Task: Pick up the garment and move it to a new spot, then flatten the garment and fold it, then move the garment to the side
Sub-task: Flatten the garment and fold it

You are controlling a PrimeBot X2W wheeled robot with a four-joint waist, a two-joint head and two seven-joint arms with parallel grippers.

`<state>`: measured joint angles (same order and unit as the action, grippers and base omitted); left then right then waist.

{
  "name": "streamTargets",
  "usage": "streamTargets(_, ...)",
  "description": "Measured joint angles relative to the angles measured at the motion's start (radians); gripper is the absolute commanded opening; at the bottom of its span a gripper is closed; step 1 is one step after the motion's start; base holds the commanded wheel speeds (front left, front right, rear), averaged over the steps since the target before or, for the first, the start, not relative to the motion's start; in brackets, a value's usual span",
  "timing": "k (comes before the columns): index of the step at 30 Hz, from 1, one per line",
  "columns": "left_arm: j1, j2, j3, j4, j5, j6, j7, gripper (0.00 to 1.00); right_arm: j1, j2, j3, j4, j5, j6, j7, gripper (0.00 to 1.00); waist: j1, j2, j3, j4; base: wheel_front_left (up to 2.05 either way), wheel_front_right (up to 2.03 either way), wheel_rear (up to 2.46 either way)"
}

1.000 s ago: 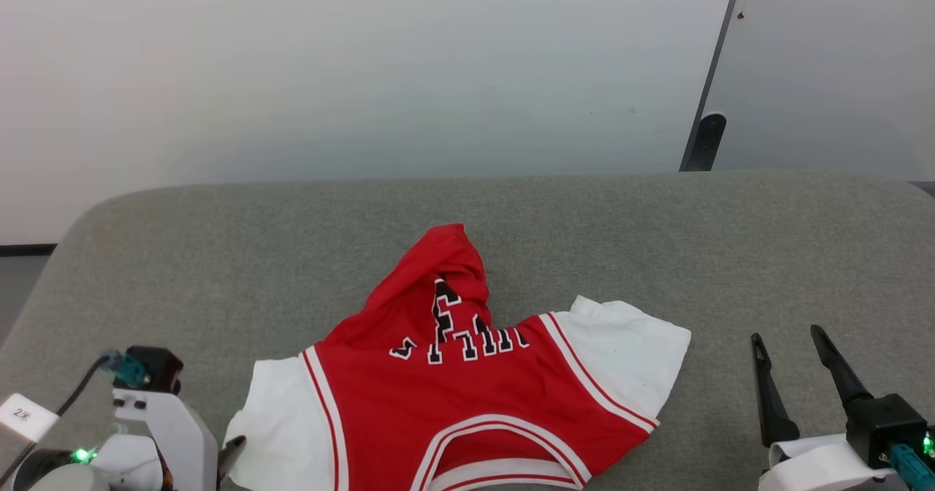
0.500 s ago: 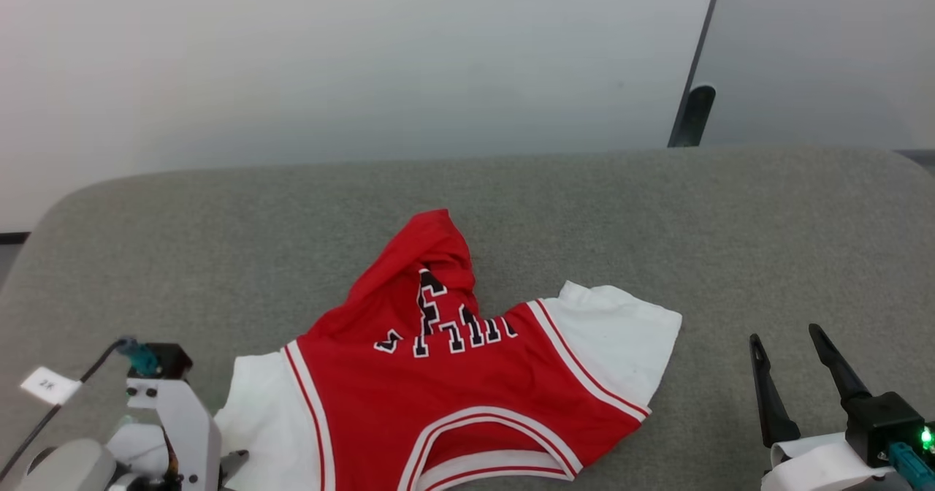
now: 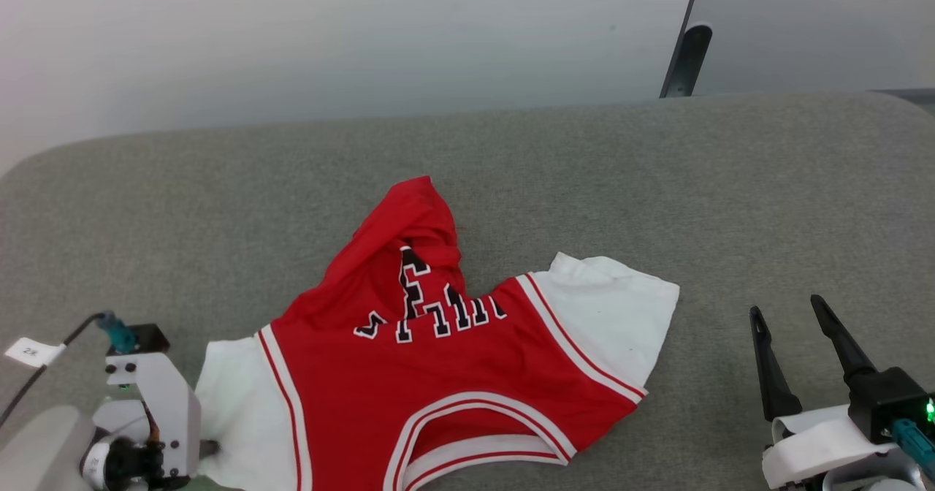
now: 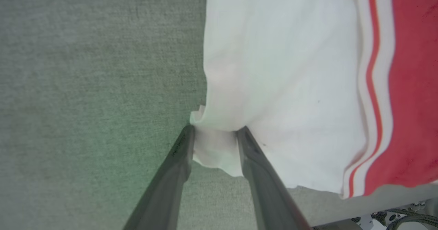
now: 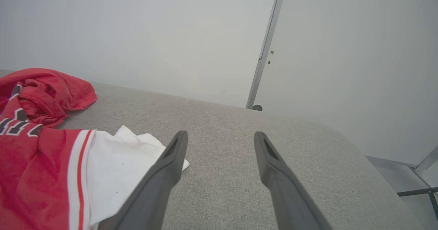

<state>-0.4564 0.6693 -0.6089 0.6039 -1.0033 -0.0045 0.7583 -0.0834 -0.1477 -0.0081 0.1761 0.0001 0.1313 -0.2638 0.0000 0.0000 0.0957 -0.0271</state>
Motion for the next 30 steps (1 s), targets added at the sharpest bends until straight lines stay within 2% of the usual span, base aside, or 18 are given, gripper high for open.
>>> streamTargets(5,-0.024,-0.022,0.004,0.029,-0.018,-0.004,0.016,0.0,-0.022,-0.022,0.032,0.01,0.024,0.0,0.029,1.0,0.0,0.0,0.009,0.018,0.0,0.0,0.0)
streamTargets(8,-0.041,-0.032,0.002,0.035,-0.014,0.001,0.016,0.0,-0.054,-0.051,0.069,0.011,0.067,0.0,0.093,1.0,0.0,0.0,0.01,0.034,0.0,0.0,0.0)
streamTargets(15,-0.08,-0.062,-0.016,0.03,0.007,0.007,0.011,0.0,-0.158,-0.164,0.198,0.042,0.244,0.0,0.421,1.0,-0.0001,0.0,0.014,0.08,0.0,0.0,0.0)
streamTargets(16,-0.08,-0.062,-0.016,0.03,0.007,0.007,0.011,0.0,-0.158,-0.164,0.198,0.042,0.244,0.0,0.421,1.0,-0.0001,0.0,0.014,0.08,0.0,0.0,0.0)
streamTargets(19,-0.101,-0.083,-0.028,0.03,0.014,0.004,0.007,0.0,-0.232,-0.23,0.249,0.072,0.32,0.0,0.591,1.0,0.0,0.0,0.021,0.109,0.0,0.0,0.0)
streamTargets(20,-0.101,-0.083,-0.028,0.03,0.014,0.004,0.007,0.0,-0.232,-0.23,0.249,0.072,0.32,0.0,0.591,1.0,0.0,0.0,0.021,0.109,0.0,0.0,0.0)
streamTargets(25,-0.124,-0.114,-0.038,0.037,0.02,-0.004,0.002,0.0,-0.295,-0.263,0.285,0.129,0.401,0.0,0.75,1.0,0.0,0.0,0.032,0.143,0.0,0.0,0.0)
streamTargets(30,-0.148,-0.137,-0.045,0.058,0.024,-0.021,-0.015,0.0,-0.332,-0.282,0.307,0.164,0.438,0.0,0.84,1.0,0.0,0.0,0.051,0.169,0.0,0.0,0.0)
